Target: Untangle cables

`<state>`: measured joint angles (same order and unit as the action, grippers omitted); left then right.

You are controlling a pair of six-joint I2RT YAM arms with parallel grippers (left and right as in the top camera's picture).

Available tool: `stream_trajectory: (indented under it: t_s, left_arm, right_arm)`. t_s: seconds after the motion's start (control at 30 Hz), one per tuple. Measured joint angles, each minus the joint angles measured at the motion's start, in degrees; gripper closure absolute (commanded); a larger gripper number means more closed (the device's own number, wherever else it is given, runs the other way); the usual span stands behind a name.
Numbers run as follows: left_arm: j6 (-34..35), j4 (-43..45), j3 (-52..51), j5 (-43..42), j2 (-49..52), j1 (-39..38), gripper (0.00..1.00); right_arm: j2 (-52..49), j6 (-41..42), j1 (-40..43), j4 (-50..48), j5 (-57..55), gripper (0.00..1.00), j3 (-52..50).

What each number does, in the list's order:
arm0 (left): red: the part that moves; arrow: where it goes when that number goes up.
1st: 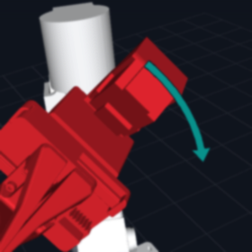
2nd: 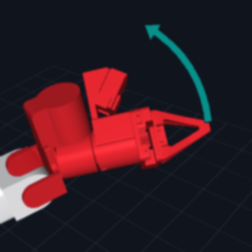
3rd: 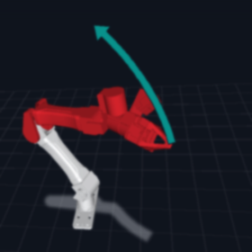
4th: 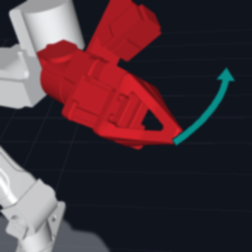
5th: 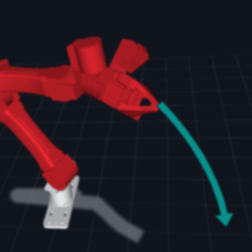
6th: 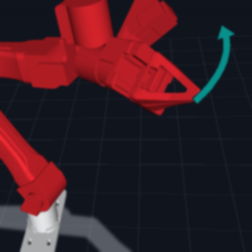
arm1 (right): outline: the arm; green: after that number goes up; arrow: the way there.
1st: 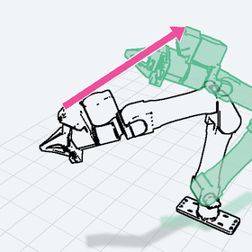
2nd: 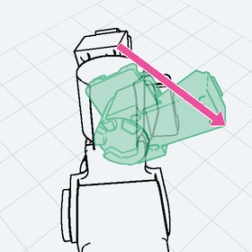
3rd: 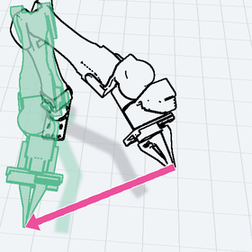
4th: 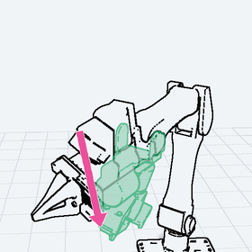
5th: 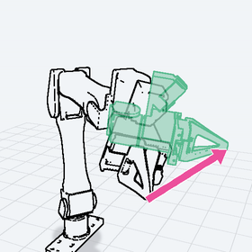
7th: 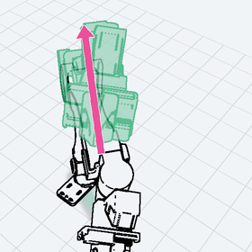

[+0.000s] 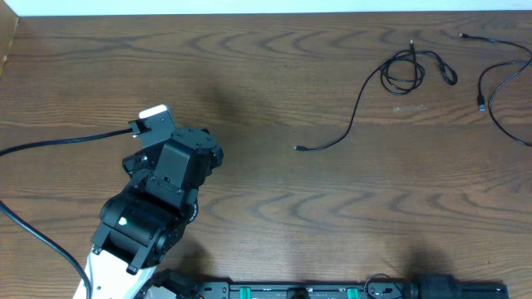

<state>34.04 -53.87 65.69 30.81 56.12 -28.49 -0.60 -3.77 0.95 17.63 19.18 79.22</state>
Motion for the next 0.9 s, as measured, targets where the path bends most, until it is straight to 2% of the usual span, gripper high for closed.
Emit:
stream_trajectory:
  t_s: [0.17,0.53,0.9]
  left_arm:
    - [0.0,0.0,0.0,0.0,0.0,0.0,0.02]
    - [0.0,0.0,0.0,0.0,0.0,0.0,0.02]
    - [0.0,0.0,0.0,0.0,0.0,0.0,0.02]
  right_arm:
    - [0.0,0.0,0.0,-4.2,0.4,0.01,-5.9]
    - [0.0,1.3,0.0,-1.1,0.5,0.01,-29.6]
    - [-0.1,4.3,0.0,-14.3,-0.3,0.01,-54.9]
